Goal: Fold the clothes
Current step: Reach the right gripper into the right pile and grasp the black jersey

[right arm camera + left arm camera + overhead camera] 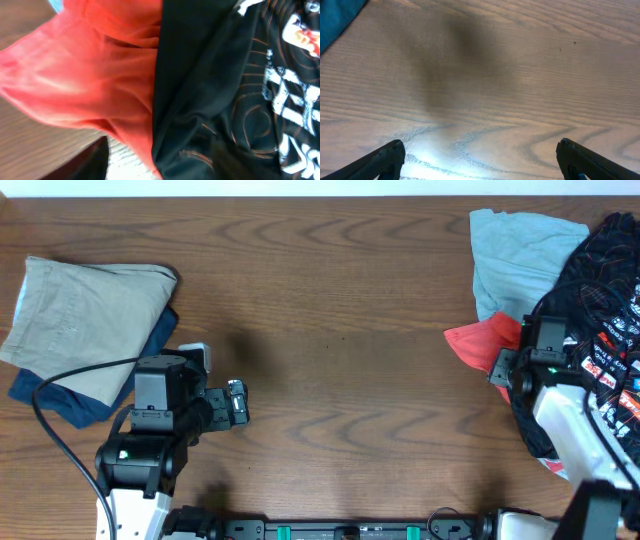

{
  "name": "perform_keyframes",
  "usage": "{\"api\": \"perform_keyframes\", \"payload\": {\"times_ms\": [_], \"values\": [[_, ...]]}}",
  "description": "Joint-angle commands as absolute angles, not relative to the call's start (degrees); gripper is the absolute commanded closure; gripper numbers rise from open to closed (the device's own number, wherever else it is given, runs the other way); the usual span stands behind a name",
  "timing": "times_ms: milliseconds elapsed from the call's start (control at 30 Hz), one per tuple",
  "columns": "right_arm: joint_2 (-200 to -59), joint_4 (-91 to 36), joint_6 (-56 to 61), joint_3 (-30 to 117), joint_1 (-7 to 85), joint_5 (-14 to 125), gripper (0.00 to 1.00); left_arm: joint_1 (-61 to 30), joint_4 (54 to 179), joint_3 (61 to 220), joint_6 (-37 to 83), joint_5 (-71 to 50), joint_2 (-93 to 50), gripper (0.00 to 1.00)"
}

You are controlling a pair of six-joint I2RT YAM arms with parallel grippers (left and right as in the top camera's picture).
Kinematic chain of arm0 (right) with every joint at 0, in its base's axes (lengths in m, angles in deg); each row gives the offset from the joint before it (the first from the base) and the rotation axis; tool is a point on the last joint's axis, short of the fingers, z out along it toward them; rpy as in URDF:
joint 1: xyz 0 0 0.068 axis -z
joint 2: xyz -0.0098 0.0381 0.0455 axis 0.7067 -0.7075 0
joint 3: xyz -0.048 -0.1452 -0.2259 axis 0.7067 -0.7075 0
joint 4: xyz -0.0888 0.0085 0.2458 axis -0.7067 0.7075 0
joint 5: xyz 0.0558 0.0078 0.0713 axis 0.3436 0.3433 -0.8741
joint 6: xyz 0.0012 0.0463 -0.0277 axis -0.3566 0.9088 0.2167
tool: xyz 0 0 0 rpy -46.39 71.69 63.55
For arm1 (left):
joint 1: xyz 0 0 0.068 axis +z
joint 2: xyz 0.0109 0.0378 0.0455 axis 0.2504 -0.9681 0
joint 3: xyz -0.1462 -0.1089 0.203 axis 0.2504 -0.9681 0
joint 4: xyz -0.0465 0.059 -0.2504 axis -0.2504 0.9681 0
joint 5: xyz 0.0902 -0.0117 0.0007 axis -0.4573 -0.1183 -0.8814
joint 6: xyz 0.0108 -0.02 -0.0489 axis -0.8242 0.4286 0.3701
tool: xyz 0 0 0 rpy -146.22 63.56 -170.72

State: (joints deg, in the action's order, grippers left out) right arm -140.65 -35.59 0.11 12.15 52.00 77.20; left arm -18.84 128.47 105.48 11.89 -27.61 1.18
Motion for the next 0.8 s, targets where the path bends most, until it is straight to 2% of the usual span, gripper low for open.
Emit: {"api": "perform_keyframes", "payload": {"times_ms": [0, 267, 333, 433, 467, 633, 767], "values": [[-143.65, -35.70, 0.97, 12.98, 52.70, 80.32, 0.47, -19.08, 128.49, 106.57, 10.93, -27.04, 0.97, 0.02], [-146.73, -35.52, 1.19, 12.98, 53.27, 82.62, 0.53, -19.08, 128.49, 106.57, 10.93, -27.04, 0.97, 0.02], [-146.73, -35.46, 1.19, 12.89, 53.27, 82.59, 0.62, -19.08, 128.49, 106.57, 10.93, -27.04, 0.97, 0.02], [-146.73, -34.87, 1.21, 12.85, 53.27, 82.55, 0.87, -19.08, 128.49, 106.57, 10.93, -27.04, 0.97, 0.02], [-146.73, -34.45, 1.21, 12.83, 53.27, 82.57, 0.99, -19.08, 128.49, 106.57, 10.93, -27.04, 0.97, 0.02], [-145.96, -31.41, 2.76, 13.18, 53.27, 82.24, 0.99, -19.08, 128.49, 106.57, 10.93, -27.04, 0.97, 0.02], [-141.48, -26.63, 2.82, 17.18, 53.31, 76.45, 0.99, -19.08, 128.47, 106.57, 10.93, -27.04, 0.97, 0.02]]}}
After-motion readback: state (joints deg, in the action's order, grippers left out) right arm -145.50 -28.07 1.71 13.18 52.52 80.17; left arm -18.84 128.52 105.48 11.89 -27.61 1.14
